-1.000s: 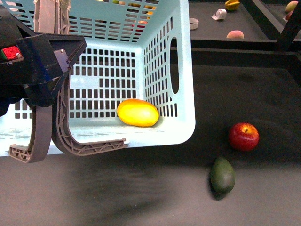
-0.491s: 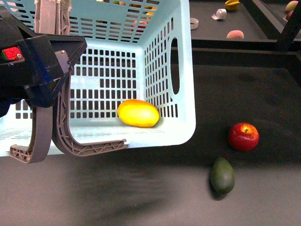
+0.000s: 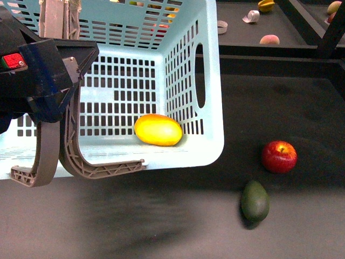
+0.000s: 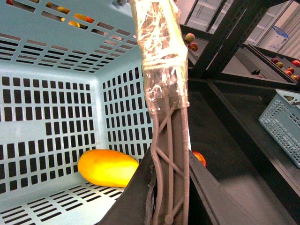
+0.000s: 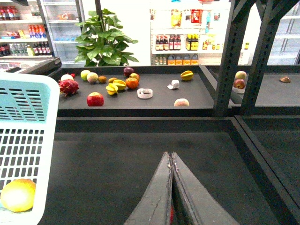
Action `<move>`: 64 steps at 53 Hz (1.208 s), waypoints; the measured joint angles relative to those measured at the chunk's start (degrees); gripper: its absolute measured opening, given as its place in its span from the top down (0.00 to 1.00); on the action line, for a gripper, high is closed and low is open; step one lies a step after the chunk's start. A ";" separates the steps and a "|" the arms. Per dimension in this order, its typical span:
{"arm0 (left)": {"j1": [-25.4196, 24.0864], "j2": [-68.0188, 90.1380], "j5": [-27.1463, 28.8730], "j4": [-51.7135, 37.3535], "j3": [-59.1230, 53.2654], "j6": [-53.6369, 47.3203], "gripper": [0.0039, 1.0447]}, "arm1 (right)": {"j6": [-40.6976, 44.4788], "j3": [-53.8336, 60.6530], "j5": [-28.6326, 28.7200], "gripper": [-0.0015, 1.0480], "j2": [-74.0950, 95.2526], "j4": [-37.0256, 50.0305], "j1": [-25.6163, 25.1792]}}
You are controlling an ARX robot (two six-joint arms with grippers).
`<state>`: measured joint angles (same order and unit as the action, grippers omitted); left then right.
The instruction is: Pick mango with right arm and hold basket with left
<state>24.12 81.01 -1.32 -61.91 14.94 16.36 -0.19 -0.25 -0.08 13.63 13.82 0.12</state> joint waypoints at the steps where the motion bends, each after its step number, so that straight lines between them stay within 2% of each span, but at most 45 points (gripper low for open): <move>1: 0.00 0.00 0.00 0.00 0.00 0.00 0.89 | 0.00 0.00 0.00 0.98 -0.33 -0.33 0.00; 13: 0.00 0.00 0.00 0.00 0.00 0.00 0.89 | 0.00 0.00 0.00 0.98 -3.58 -3.58 0.00; 17: 0.00 0.00 -0.02 0.00 0.00 -0.02 0.89 | 0.02 -0.04 0.04 0.98 -10.01 -12.13 0.00; 19: 0.00 0.00 0.00 0.00 0.00 -0.04 0.89 | 0.00 -0.04 0.07 0.98 -12.50 -13.42 0.00; 51: 0.00 0.00 0.00 0.00 0.00 -0.04 0.89 | 0.00 -0.04 0.09 0.98 -13.33 -13.73 0.00; 58: 0.00 0.00 0.02 0.00 0.00 -0.02 0.89 | 0.09 -0.04 0.07 0.80 -13.33 -13.73 0.00; 64: 0.00 0.00 0.00 0.00 0.00 -0.02 0.89 | 0.09 -0.04 0.09 0.54 -13.33 -13.73 0.00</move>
<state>24.12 81.01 -1.32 -61.91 14.94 16.34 -0.10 -0.30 0.01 0.30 0.10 0.12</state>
